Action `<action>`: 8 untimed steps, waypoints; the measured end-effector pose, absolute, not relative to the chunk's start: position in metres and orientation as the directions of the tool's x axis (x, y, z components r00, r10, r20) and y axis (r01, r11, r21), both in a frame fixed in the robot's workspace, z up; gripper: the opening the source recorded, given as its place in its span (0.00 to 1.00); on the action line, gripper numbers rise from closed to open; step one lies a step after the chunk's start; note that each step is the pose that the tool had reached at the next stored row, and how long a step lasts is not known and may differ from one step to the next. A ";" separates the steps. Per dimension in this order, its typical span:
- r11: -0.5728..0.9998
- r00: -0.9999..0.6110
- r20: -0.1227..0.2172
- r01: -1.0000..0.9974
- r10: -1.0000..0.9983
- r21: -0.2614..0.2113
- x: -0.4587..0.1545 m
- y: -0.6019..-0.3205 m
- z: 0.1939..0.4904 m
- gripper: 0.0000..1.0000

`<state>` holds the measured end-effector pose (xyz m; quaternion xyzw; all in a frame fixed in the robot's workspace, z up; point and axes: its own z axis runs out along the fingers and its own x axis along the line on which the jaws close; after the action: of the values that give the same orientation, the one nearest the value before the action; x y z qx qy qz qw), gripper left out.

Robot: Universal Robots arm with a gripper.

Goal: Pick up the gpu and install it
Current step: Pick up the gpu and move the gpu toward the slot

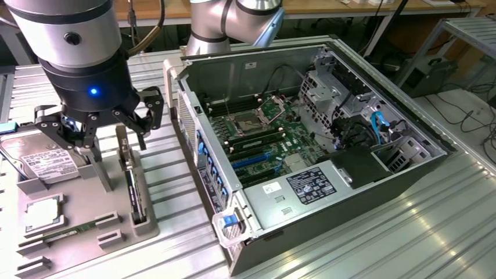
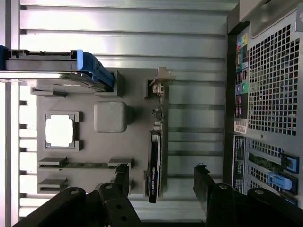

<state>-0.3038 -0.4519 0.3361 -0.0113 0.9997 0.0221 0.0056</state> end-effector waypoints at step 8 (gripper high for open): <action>0.999 -1.000 -0.012 -0.025 -0.025 0.044 -0.304 -0.452 0.332 0.66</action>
<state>-0.3038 -0.4521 0.3318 -0.0125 0.9997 0.0222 0.0056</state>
